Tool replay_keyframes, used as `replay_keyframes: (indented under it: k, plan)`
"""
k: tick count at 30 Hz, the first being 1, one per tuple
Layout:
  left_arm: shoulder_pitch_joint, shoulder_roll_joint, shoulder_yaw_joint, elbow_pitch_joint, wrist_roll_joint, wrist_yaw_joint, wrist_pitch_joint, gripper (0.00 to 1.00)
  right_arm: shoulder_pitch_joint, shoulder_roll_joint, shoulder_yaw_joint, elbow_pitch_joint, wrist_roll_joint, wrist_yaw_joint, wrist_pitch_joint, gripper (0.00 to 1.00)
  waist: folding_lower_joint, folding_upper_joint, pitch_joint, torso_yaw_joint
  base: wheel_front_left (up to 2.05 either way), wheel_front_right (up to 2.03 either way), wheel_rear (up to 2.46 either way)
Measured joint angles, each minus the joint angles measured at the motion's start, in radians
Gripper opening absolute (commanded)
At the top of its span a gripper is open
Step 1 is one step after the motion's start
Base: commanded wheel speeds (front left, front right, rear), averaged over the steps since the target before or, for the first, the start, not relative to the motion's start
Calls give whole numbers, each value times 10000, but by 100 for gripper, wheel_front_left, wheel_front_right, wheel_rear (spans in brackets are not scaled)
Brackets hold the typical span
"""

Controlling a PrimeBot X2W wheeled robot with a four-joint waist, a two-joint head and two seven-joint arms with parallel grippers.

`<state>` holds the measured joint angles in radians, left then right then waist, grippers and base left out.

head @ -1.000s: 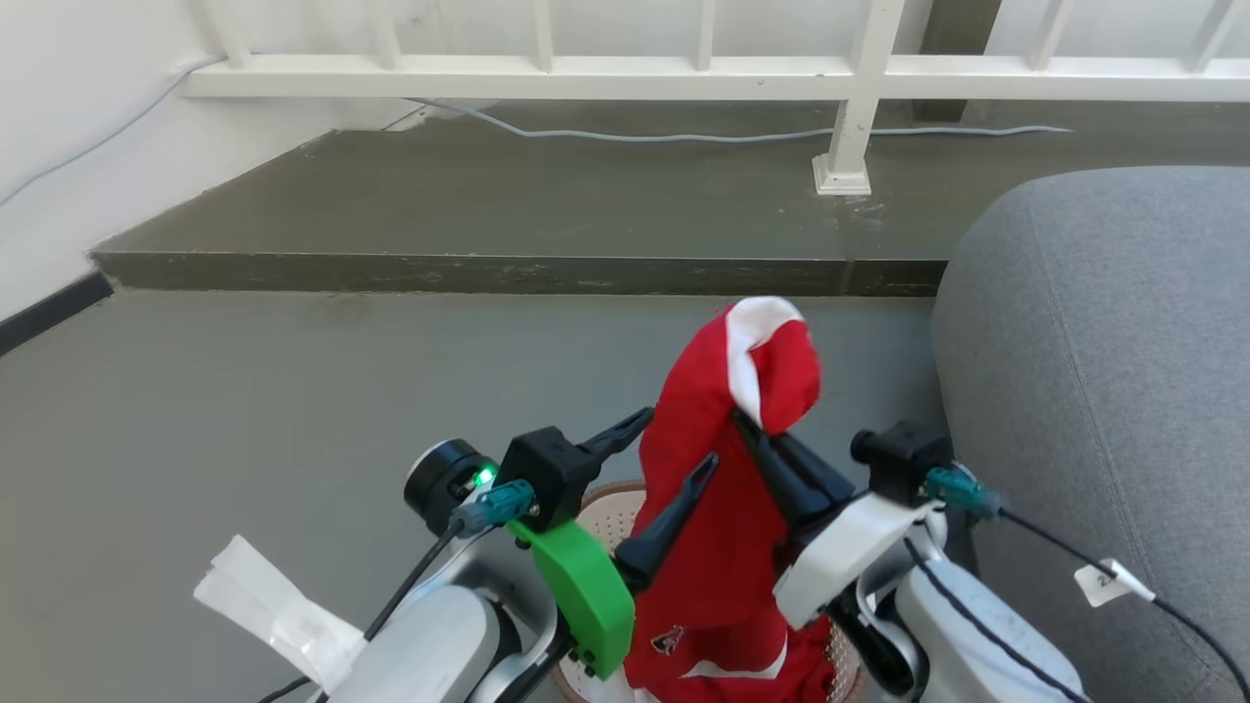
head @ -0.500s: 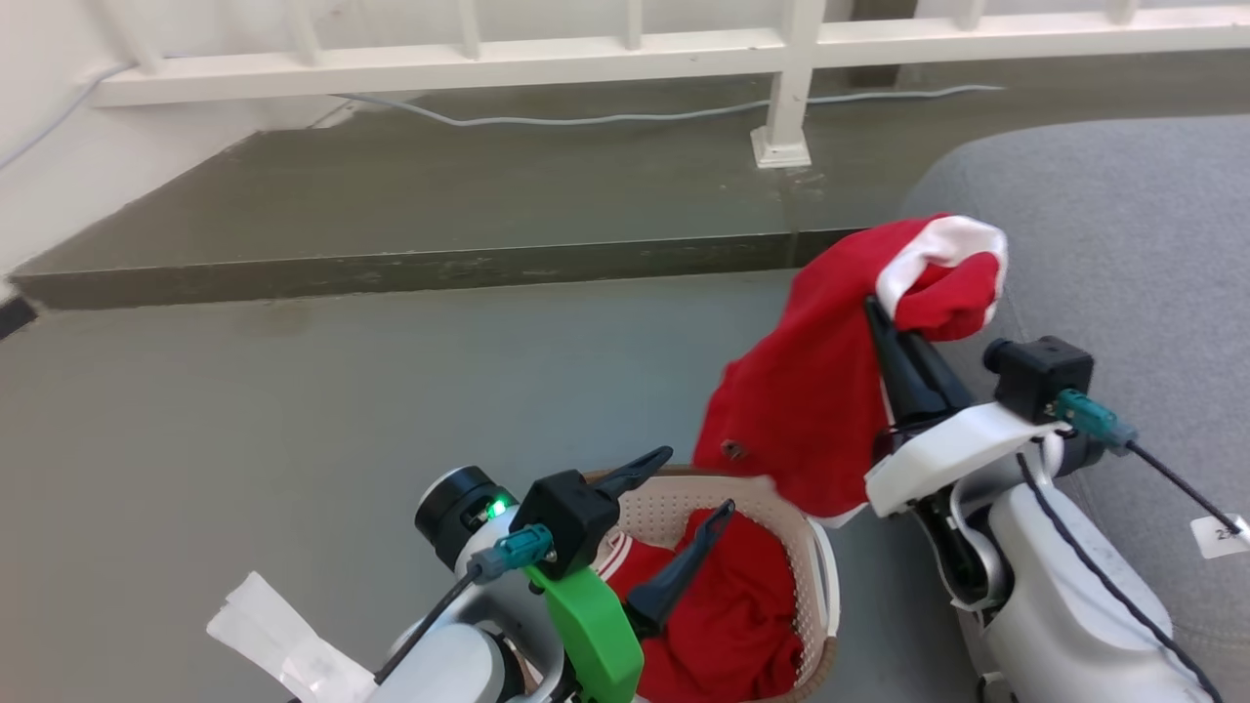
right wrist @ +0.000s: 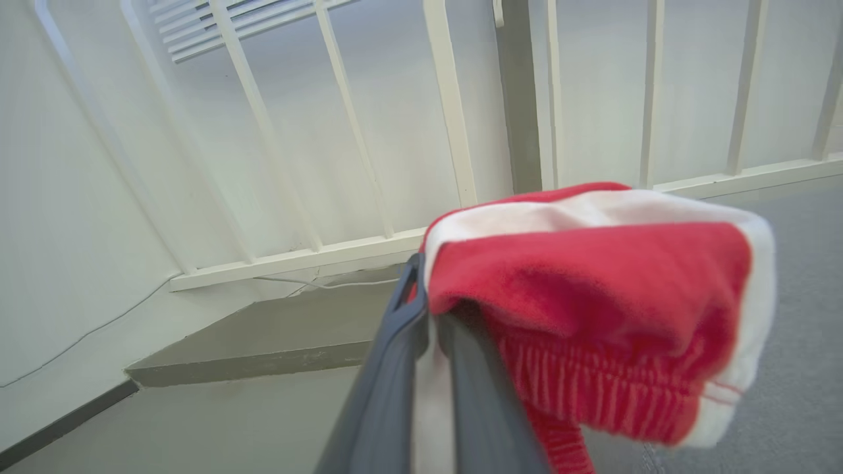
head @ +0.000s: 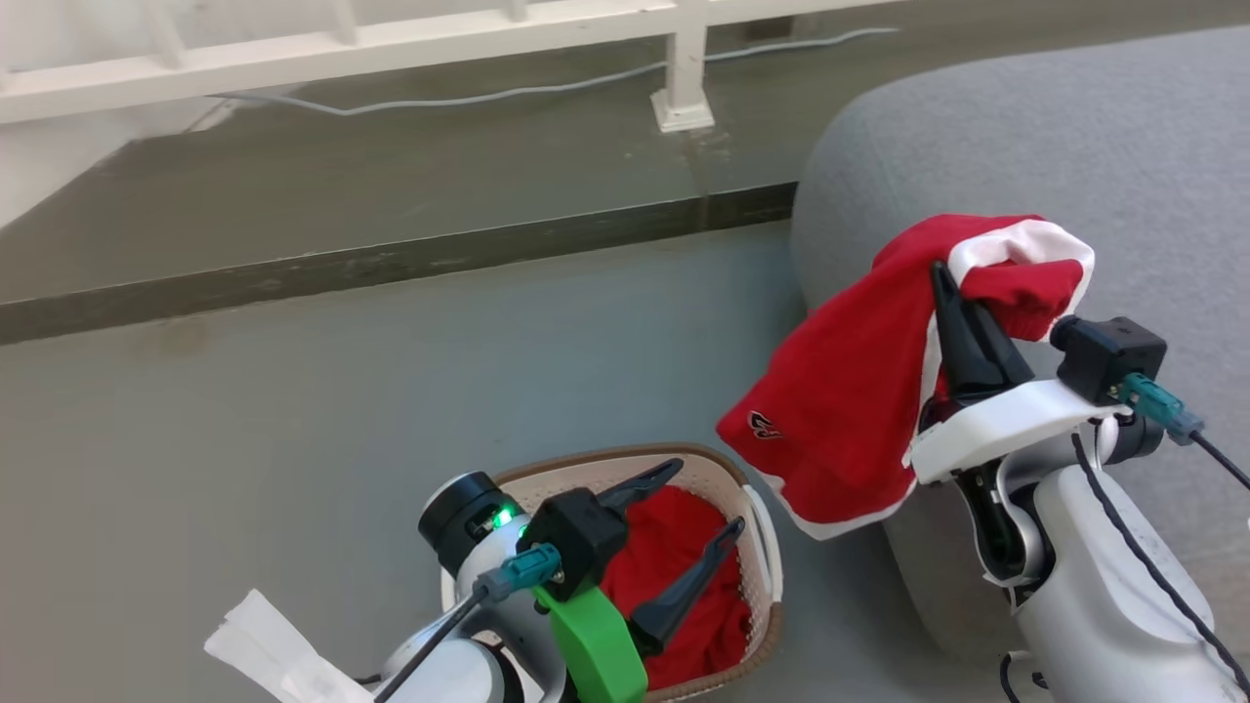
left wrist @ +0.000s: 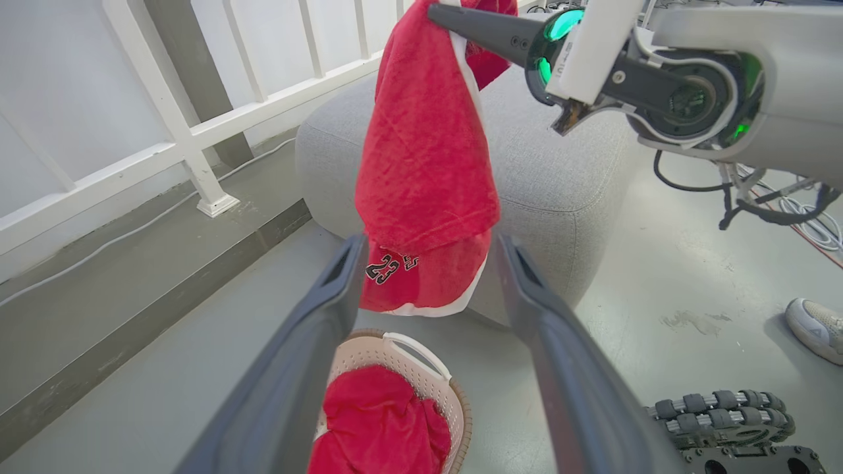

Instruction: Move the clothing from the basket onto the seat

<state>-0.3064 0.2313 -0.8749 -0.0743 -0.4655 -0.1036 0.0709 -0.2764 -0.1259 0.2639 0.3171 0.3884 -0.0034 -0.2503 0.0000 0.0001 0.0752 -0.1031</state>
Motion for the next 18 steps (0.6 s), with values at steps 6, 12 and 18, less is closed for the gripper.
replay_keyframes:
  k: [6, 12, 18]
  plan:
    - [-1, 119, 6, -144, 82, 96, 100, 100, 190, 38, -290, -194, 0, -73, 0, 0, 0, 0, 269, -649, 0, 0, 0]
    - [-11, 184, 13, -364, 205, 161, 268, 100, 217, 79, -608, -353, 0, -75, 0, 0, 0, 0, 603, -1301, 0, 0, 0]
    - [-55, 290, 52, -506, 407, 163, 430, 100, 126, 44, -1070, -522, 0, -75, 0, 0, 0, 0, 1018, -1858, 0, 0, 0]
